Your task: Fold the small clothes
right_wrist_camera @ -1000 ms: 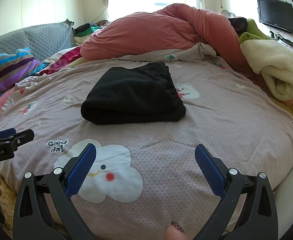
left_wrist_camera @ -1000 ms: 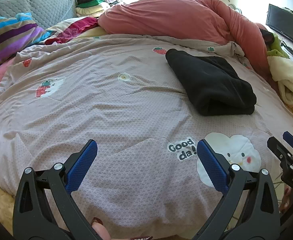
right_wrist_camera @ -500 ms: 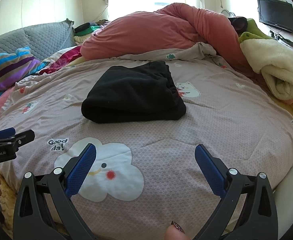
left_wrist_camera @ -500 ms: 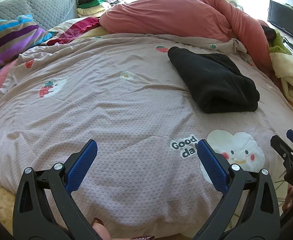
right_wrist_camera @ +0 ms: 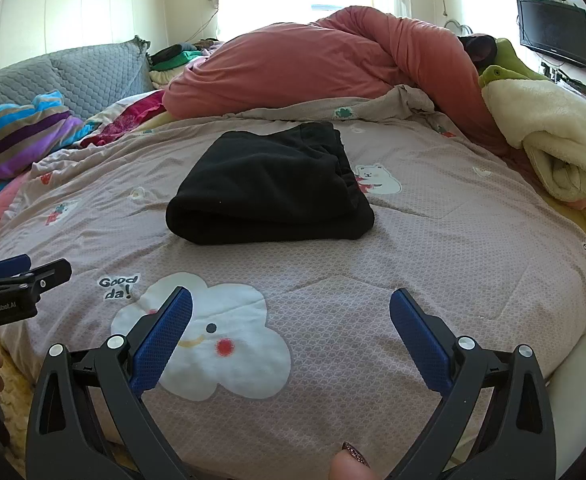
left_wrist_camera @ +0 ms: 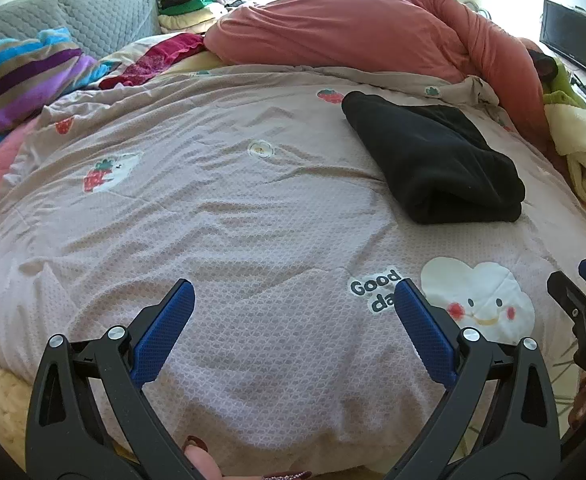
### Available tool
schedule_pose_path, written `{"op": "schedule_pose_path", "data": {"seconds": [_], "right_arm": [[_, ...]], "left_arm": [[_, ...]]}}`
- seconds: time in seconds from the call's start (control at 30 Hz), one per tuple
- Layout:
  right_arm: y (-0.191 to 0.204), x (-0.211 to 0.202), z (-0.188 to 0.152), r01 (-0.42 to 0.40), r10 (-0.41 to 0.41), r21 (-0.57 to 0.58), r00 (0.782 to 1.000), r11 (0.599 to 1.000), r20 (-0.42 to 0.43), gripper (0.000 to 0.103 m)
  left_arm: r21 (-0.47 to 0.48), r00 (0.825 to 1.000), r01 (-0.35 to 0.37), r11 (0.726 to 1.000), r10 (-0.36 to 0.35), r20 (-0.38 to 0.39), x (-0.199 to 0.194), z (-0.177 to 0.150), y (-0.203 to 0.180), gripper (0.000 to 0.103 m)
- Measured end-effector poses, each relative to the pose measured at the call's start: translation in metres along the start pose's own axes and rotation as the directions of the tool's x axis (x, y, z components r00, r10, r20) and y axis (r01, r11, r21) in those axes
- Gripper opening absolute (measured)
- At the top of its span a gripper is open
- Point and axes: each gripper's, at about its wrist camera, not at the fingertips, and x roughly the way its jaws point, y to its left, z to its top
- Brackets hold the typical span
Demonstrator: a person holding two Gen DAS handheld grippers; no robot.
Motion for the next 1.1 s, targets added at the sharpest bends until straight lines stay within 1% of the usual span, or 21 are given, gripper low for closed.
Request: {"op": "schedule_pose_path", "data": {"seconds": [0.33,0.57,0.67,0.73,0.8,0.87,0.93,0.97,1.0,1.03,1.07,1.1], "right_arm": [[-0.002,-0.001,0.001,0.008,-0.008,0.005,1.0,1.0,-0.001,0.098],[-0.008,0.0,0.0,0.036,-0.036,0.028,0.999,0.999,-0.006,0.098],[-0.016,0.0,0.0,0.069,-0.068,0.058,0.998,0.996,-0.014,0.098],[-0.028,-0.002,-0.001,0.108,-0.107,0.101,0.994,0.989,-0.02,0.098],[-0.046,-0.005,-0.004,0.17,-0.167,0.159,0.986,0.973,-0.026,0.098],[-0.068,-0.01,-0.005,0.232,-0.23,0.217,0.973,0.948,-0.034,0.098],[-0.103,-0.016,-0.006,0.317,-0.316,0.284,0.947,0.905,-0.052,0.098],[-0.121,-0.019,-0.007,0.363,-0.36,0.312,0.93,0.878,-0.071,0.098],[-0.15,-0.023,-0.01,0.426,-0.416,0.358,0.903,0.831,-0.109,0.098],[-0.17,-0.026,-0.013,0.465,-0.452,0.389,0.882,0.795,-0.13,0.098],[-0.193,-0.03,-0.018,0.513,-0.498,0.416,0.853,0.751,-0.153,0.098],[-0.223,-0.035,-0.025,0.592,-0.568,0.441,0.798,0.675,-0.202,0.098]], "left_arm": [[-0.001,1.0,-0.006,1.0,0.006,-0.003,0.0,-0.001,0.001,0.093],[0.01,0.998,-0.061,0.998,0.061,-0.025,0.004,-0.001,0.002,0.093],[0.011,0.997,-0.076,0.997,0.077,-0.025,0.005,-0.001,0.004,0.093],[0.003,0.997,-0.067,0.998,0.067,-0.025,0.005,0.0,0.007,0.093],[-0.017,0.998,-0.049,0.999,0.049,-0.026,0.005,0.002,0.015,0.093],[-0.066,0.998,-0.054,0.996,0.052,-0.038,0.008,0.011,0.034,0.093],[-0.129,0.997,-0.069,0.989,0.063,-0.052,0.014,0.023,0.062,0.093],[-0.154,0.995,-0.088,0.984,0.08,-0.056,0.017,0.03,0.078,0.093],[-0.175,0.992,-0.117,0.978,0.109,-0.058,0.021,0.037,0.095,0.093],[-0.199,0.984,-0.176,0.964,0.165,-0.067,0.027,0.048,0.119,0.093],[-0.217,0.974,-0.223,0.95,0.212,-0.075,0.032,0.055,0.137,0.093],[-0.241,0.963,-0.271,0.932,0.259,-0.08,0.037,0.062,0.158,0.093]]}}
